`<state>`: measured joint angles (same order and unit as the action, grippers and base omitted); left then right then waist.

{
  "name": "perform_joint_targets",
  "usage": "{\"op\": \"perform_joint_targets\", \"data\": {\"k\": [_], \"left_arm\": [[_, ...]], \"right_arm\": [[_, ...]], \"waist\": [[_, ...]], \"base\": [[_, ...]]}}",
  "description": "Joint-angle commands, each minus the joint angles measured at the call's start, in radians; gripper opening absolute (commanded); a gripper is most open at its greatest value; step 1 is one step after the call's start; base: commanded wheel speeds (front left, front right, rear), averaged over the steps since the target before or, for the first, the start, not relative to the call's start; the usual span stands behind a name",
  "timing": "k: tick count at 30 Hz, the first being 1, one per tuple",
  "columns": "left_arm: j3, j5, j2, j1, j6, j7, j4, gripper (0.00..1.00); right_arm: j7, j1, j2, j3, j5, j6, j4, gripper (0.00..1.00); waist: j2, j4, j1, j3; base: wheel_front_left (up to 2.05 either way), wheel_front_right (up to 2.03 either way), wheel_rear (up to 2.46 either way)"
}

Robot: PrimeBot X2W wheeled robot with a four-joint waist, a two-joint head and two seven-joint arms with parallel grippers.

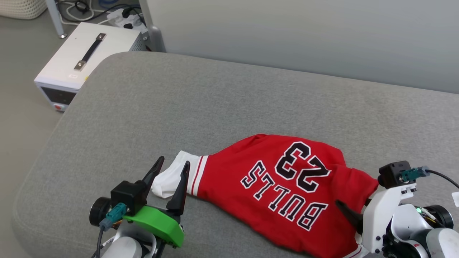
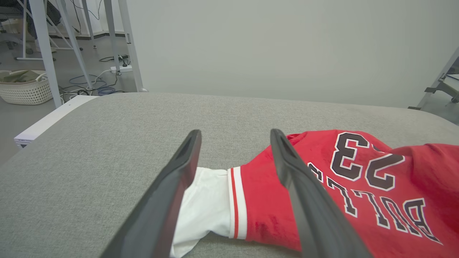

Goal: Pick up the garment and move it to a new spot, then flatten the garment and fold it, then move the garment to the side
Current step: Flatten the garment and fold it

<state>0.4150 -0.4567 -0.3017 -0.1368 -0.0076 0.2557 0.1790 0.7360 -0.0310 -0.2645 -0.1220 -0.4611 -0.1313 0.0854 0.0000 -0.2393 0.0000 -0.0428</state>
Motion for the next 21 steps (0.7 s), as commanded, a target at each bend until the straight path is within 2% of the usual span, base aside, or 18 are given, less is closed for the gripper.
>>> {"op": "perform_joint_targets", "data": {"k": [1,4,5,6,7,8,14,21], "left_arm": [[-0.004,0.012,0.011,-0.023,-0.009,0.006,0.0,1.0],[-0.01,0.021,0.02,-0.028,-0.017,0.006,0.002,1.0],[-0.012,0.023,0.023,-0.03,-0.019,0.006,0.002,1.0],[-0.015,0.026,0.027,-0.032,-0.022,0.006,0.003,1.0],[-0.017,0.029,0.029,-0.034,-0.024,0.006,0.005,1.0],[-0.019,0.032,0.032,-0.036,-0.028,0.006,0.007,1.0],[-0.033,0.047,0.046,-0.037,-0.04,0.006,0.014,1.0],[-0.053,0.063,0.076,-0.03,-0.061,0.006,-0.022,1.0]], "right_arm": [[-0.001,-0.023,0.005,0.004,-0.002,0.001,-0.012,1.0],[-0.016,-0.047,0.011,0.009,0.002,0.001,-0.046,1.0],[-0.02,-0.054,0.013,0.011,0.002,0.001,-0.059,0.95],[-0.026,-0.063,0.008,0.005,0.005,0.001,-0.072,0.42],[-0.035,-0.071,0.001,-0.006,0.006,0.001,-0.079,0.42],[-0.058,-0.082,-0.007,-0.016,0.007,0.001,-0.084,0.02],[-0.163,-0.136,-0.048,-0.042,0.002,0.001,-0.085,0.0],[-0.171,-0.234,-0.133,-0.041,0.001,0.001,-0.039,0.0]], "waist": [[0.0,-0.027,0.0,-0.025],[0.0,-0.04,0.0,-0.04],[0.0,-0.043,0.0,-0.044],[0.0,-0.047,0.0,-0.048],[0.0,-0.049,0.0,-0.05],[0.0,-0.052,0.0,-0.052],[0.0,-0.064,0.0,-0.043],[0.0,-0.09,0.0,-0.076]], "base": [[0.0,0.0,0.0],[0.0,0.0,0.0],[0.0,0.0,0.0],[0.0,0.0,0.0],[0.0,0.0,0.0],[0.0,0.0,0.0],[0.0,0.0,0.0],[0.0,0.0,0.0]]}}
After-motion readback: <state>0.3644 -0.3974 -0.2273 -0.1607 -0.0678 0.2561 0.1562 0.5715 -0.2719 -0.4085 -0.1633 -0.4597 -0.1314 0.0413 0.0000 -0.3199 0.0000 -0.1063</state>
